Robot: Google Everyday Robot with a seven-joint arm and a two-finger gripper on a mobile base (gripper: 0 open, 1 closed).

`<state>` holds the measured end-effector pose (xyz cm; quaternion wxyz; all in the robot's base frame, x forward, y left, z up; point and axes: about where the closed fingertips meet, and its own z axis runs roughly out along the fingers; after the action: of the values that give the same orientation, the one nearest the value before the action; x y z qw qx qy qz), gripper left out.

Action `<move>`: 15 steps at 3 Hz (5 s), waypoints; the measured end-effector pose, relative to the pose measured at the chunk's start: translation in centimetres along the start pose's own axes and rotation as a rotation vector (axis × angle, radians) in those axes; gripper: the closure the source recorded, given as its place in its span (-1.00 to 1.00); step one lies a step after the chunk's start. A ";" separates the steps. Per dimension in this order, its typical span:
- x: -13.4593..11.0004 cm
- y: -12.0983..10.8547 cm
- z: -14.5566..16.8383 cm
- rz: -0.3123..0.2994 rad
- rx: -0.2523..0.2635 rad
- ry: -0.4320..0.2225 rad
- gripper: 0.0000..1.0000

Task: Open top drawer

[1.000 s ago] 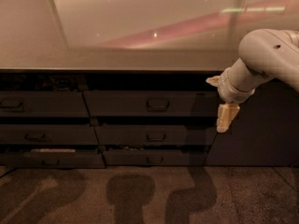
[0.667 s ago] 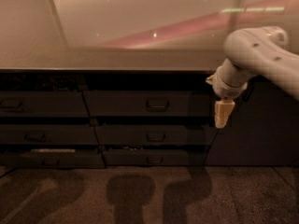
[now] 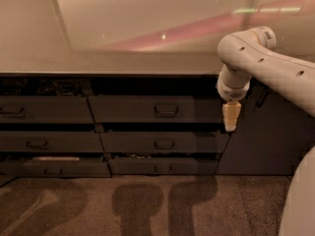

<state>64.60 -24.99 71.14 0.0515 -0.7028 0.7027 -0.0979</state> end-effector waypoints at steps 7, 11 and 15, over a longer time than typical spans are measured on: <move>3.5 3.8 6.1 0.028 0.204 0.151 -1.00; 5.5 2.5 4.9 0.100 0.230 -0.162 -1.00; 4.4 -0.7 5.5 0.148 0.192 -0.028 -1.00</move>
Offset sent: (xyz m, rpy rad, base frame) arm -0.1204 -0.0024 -0.0207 0.1694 -0.6122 0.1512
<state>66.35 -29.75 66.22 0.1355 -0.6422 0.7392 -0.1509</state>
